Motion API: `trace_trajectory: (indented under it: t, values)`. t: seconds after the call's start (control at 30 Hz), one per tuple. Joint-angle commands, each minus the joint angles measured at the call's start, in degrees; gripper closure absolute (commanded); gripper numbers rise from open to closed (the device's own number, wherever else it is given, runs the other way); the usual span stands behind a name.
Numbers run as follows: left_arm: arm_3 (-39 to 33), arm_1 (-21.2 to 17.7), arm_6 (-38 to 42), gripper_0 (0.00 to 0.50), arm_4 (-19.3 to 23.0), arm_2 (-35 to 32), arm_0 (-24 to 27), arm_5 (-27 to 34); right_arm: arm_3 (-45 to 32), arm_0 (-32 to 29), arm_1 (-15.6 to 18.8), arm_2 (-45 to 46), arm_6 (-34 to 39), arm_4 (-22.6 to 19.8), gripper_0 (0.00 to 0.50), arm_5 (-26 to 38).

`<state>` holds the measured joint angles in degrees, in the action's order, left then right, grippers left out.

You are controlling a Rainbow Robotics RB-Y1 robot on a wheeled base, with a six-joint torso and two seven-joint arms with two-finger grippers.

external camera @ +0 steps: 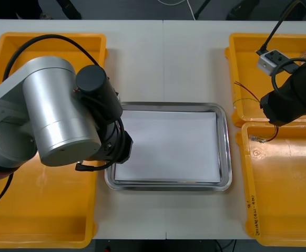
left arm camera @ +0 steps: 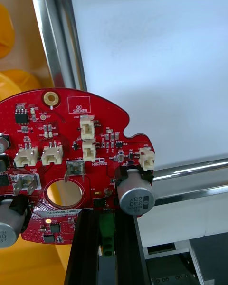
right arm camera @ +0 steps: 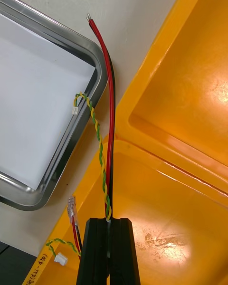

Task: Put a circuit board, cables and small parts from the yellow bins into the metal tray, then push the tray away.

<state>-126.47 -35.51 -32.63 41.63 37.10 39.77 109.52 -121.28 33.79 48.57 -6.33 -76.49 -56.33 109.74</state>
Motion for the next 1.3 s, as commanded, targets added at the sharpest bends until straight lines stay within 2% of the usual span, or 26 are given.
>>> trace_trajectory:
  t: [0.03,0.27,0.5,0.7,0.87,1.3]
  values:
    - [3.3,4.1,3.4,0.497,-3.7,4.6,3.5,-2.3,-1.5,1.8,1.2,-0.4,2.8,-0.2,0.500,0.3]
    - [8.1,6.9,5.0,0.498,-7.0,9.0,4.1,-7.3,-1.5,1.8,1.2,-0.3,2.9,-0.2,0.500,0.3]
    - [9.2,6.9,7.0,0.498,-8.7,13.5,3.7,-10.4,-1.5,1.8,1.2,-0.3,3.1,-0.1,0.500,0.3]
    - [9.2,5.7,8.2,0.499,-8.9,14.9,1.7,-13.1,-1.5,1.8,1.1,-0.3,3.2,-0.1,0.500,0.3]
    - [9.3,5.0,9.0,0.500,-11.1,17.2,0.3,-15.0,-1.5,1.8,1.2,-0.3,3.3,-0.2,0.500,0.3]
    - [9.3,2.4,9.7,0.499,-11.4,17.7,-2.5,-18.9,-1.5,1.8,1.2,-0.3,3.3,-0.2,0.500,0.3]
